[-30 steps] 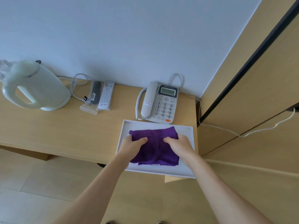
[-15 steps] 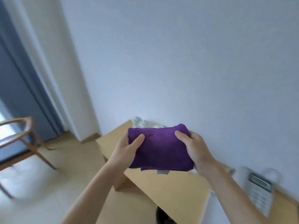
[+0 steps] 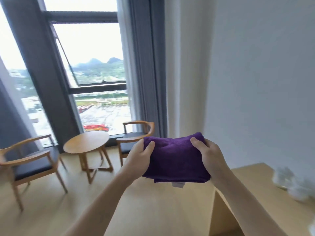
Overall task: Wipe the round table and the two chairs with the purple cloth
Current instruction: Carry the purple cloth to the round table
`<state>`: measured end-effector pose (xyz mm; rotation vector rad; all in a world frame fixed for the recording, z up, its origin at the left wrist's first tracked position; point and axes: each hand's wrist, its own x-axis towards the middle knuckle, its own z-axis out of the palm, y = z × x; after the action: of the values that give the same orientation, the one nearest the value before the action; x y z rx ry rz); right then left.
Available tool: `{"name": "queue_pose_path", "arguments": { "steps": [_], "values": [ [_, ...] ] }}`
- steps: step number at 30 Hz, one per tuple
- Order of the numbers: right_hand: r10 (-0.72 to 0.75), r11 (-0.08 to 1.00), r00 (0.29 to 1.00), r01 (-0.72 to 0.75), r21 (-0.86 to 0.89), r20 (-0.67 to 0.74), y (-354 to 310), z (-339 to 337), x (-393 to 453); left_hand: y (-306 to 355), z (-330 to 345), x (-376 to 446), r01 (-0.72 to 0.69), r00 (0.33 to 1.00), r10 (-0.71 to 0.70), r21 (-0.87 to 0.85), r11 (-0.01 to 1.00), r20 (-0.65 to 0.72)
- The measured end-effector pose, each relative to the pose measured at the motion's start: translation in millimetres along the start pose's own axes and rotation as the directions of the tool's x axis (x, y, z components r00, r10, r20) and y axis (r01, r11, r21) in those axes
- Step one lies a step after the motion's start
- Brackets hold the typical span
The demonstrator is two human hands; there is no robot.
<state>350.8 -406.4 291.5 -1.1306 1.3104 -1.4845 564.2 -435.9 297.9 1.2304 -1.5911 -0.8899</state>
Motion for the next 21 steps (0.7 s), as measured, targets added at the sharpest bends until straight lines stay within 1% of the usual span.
{"name": "queue_pose_path", "arguments": {
  "steps": [3, 6, 12, 16, 19, 21],
  "values": [
    [0.01, 1.0, 0.997, -0.011, 0.012, 0.071, 22, 57, 42, -38, -38, 26, 0.027, 0.997, -0.021, 0.083, 0.996, -0.069],
    [0.045, 0.999, 0.989, -0.044, -0.008, 0.142, 47, 103, 86, -81, -62, 57, 0.083, 0.992, -0.069, 0.135, 0.987, -0.103],
    [0.093, 0.995, 0.959, -0.095, -0.006, 0.267, 94, 173, 199, -149, -89, 147, 0.191, 0.967, -0.161, 0.143, 0.971, -0.198],
    [0.13, 0.991, 0.906, -0.124, -0.041, 0.404, 108, 223, 281, -178, -111, 203, 0.266, 0.935, -0.235, 0.086, 0.96, -0.267],
    [0.146, 0.989, 0.85, -0.134, -0.061, 0.507, 116, 273, 336, -198, -139, 240, 0.282, 0.899, -0.235, 0.078, 0.956, -0.371],
    [0.167, 0.986, 0.81, -0.145, -0.083, 0.562, 126, 311, 361, -215, -160, 256, 0.314, 0.861, -0.257, 0.062, 0.947, -0.438]
  ]
}}
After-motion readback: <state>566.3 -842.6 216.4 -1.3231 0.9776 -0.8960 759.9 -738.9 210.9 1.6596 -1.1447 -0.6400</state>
